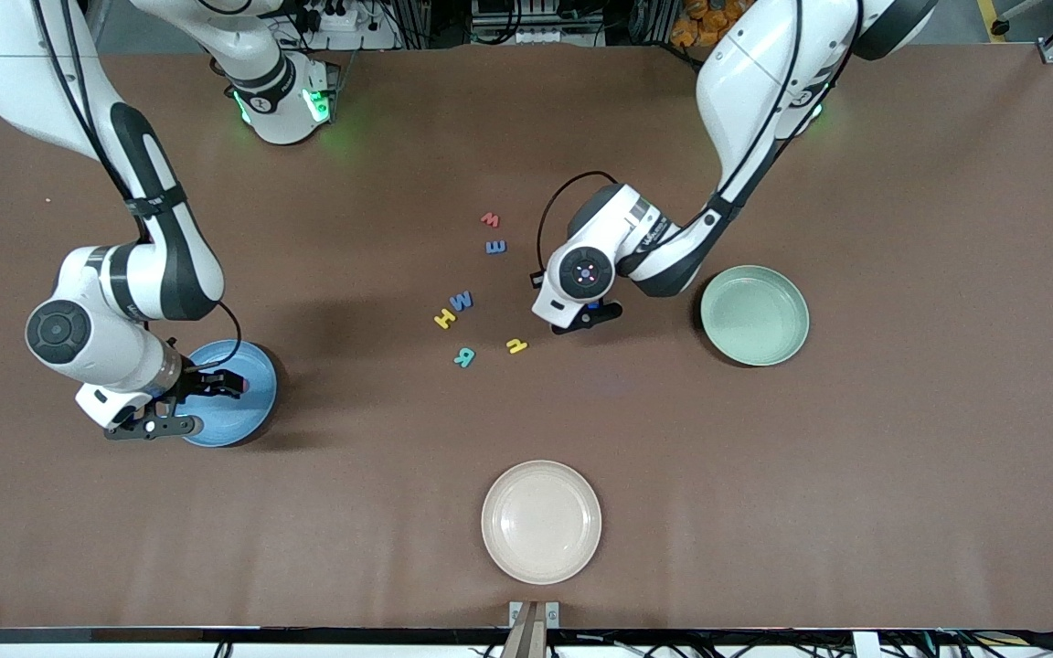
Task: Sort uppercase to blue plate, lowercase to green plate
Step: 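Move both grippers to the plates, right to blue, left to green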
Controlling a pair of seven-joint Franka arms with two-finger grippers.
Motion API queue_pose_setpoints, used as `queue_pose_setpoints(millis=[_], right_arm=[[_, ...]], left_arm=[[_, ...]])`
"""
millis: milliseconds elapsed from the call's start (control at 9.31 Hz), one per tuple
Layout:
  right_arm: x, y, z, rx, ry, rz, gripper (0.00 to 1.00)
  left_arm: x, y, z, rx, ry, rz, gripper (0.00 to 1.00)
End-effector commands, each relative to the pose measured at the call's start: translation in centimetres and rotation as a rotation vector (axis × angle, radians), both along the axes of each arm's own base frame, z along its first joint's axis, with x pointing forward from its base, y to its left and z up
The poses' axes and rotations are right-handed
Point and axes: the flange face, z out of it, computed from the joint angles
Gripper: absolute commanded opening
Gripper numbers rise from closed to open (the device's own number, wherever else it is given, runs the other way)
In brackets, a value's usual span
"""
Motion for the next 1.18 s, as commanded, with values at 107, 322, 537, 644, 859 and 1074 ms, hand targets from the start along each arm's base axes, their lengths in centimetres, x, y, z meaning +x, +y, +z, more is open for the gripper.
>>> queue_pose_setpoints(millis=[107, 322, 537, 644, 859, 1074], right_arm=[[-0.2, 3.3, 0.8, 0.001, -0.010, -0.063, 1.00], [-0.7, 8.1, 0.7, 0.000, -0.016, -0.132, 1.00], [-0.9, 13.9, 0.9, 0.004, -0.038, -0.219, 1.00], [-1.1, 16.8, 0.5, 0.006, -0.042, -0.264, 1.00], [-1.6, 22.2, -0.2, 0.012, -0.055, -0.357, 1.00], [-2.1, 27.1, -0.9, 0.020, -0.071, -0.456, 1.00]], left_arm=[[2.7, 4.2, 6.6, 0.029, -0.003, 0.034, 0.26], [4.9, 8.5, 9.0, 0.023, 0.026, 0.015, 0.23], [7.2, 14.7, 9.2, 0.039, 0.070, 0.023, 0.20], [8.3, 18.6, 9.8, 0.016, 0.072, 0.007, 0.20], [8.7, 24.8, 8.6, 0.050, 0.076, -0.042, 0.20], [8.8, 29.0, 5.9, 0.082, 0.100, -0.076, 0.19]])
